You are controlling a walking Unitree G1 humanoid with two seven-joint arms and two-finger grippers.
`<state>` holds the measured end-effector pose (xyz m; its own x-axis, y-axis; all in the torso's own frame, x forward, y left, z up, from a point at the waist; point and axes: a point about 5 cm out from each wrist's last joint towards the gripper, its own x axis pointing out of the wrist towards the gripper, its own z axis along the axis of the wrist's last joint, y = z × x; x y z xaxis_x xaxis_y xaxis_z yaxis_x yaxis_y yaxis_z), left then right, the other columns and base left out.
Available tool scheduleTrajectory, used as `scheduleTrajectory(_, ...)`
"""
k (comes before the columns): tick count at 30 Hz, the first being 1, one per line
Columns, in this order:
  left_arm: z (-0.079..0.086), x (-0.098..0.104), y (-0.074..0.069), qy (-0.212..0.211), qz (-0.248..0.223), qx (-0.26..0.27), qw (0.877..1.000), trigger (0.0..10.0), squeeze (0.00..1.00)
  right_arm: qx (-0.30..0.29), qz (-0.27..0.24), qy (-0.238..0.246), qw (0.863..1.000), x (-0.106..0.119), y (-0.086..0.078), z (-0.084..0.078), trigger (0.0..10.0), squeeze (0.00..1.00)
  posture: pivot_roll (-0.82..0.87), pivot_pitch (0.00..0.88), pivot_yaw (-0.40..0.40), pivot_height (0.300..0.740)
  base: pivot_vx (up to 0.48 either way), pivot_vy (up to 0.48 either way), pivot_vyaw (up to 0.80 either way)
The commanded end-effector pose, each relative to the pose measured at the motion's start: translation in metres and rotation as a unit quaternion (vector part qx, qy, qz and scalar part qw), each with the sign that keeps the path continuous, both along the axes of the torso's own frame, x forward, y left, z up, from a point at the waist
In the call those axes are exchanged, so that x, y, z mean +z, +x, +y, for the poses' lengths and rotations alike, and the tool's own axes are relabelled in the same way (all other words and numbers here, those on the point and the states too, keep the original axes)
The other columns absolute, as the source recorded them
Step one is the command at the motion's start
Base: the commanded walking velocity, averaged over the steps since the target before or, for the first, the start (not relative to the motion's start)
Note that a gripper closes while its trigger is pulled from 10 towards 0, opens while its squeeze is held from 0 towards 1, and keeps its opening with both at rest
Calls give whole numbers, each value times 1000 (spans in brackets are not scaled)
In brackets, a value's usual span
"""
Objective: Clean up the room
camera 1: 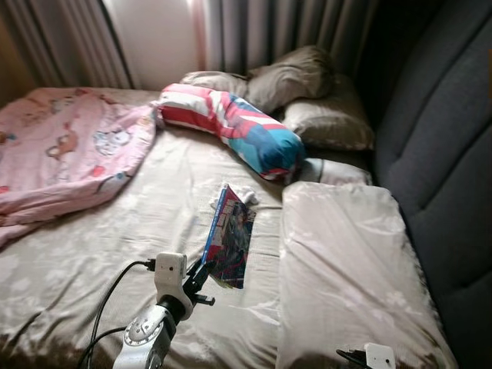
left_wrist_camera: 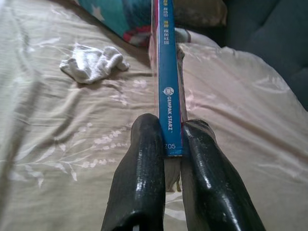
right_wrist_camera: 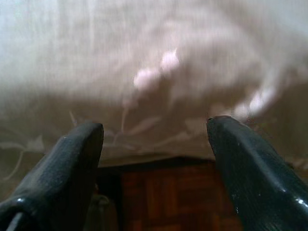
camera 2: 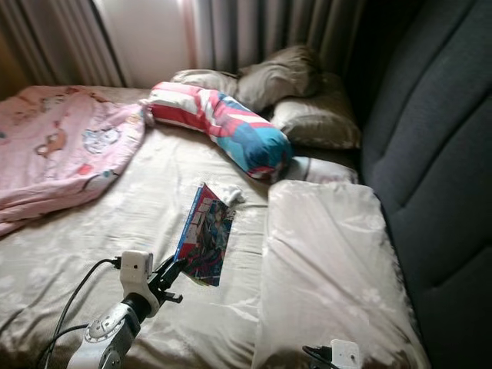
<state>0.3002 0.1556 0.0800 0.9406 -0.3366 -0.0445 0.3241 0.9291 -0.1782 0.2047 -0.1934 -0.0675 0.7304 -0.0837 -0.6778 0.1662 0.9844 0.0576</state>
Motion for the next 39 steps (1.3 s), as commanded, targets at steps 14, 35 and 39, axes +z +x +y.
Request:
scheduleTrajectory(14, 0, 12, 2, 3, -31, 10, 999, 10000, 0, -1, 9, 1, 1000, -3, -5, -1, 10000, 0, -1, 166, -38, 734, 0, 0, -268)
scheduleTrajectory(35, 3, 13, 4, -7, -33, 29, 999, 10000, 0, 2, 5, -1, 1000, -3, -5, -1, 10000, 0, -4, 151, -37, 734, 0, -102, -249)
scheduleTrajectory(39, 7, 11, 5, -46, -23, 51, 997, 10000, 0, 2, 0, 0, 1000, -2, -5, -1, 10000, 0, -7, 153, -36, 734, 0, 0, 0)
